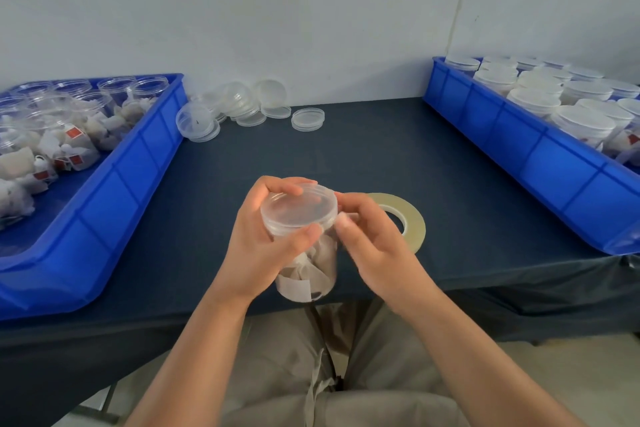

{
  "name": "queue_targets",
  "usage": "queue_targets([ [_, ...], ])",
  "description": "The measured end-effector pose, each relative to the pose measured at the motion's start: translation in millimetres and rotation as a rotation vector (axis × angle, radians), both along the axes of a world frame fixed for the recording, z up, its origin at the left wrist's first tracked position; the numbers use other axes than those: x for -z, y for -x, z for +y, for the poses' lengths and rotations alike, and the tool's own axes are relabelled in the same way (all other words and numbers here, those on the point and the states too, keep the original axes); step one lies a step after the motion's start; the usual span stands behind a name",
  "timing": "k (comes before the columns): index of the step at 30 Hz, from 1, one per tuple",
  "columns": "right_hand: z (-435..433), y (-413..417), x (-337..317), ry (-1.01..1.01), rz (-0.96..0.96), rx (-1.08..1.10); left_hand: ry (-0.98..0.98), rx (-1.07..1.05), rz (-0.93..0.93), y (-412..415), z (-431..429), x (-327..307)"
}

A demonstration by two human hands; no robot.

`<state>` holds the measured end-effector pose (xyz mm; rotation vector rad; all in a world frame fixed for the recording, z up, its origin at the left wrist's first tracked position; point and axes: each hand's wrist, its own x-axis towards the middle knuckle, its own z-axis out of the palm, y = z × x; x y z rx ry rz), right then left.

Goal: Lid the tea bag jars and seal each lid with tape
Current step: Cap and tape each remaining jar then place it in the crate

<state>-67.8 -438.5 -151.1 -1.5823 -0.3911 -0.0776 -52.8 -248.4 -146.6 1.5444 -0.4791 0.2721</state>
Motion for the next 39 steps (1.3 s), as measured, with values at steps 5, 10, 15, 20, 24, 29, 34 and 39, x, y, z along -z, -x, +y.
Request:
queue_targets([
  [5, -16, 5, -15, 0.645, -0.250, 0.081, -0.212, -0.009, -0.007, 1, 2, -1],
  [10, -11, 14, -21, 0.779, -0.333, 0.252, -0.384, 0.118, 0.001, 5, -6, 0],
  [15, -45, 4, -44, 0.645, -0.255, 0.401, -0.223, 0.018, 0.040, -4, -1, 9],
  [20, -136, -12, -97, 0.424, -0.186, 0.827, -0.205, -0.243, 0.182, -21, 22, 37],
  [24, -230, -31, -148, 0.649, -0.093, 1.048, -0.077, -0.280, 0.321, -35, 26, 57],
  [29, -312, -51, -173, 0.990, 0.197, 1.048, 0.070, -0.314, 0.353, -41, 27, 63],
  [34, -333, -72, -142, 1.010, 0.379, 0.886, -0.027, -0.292, 0.378, -40, 26, 63],
  [39, -332, -92, -112, 0.798, 0.651, 0.821, -0.059, -0.298, 0.386, -36, 26, 60],
])
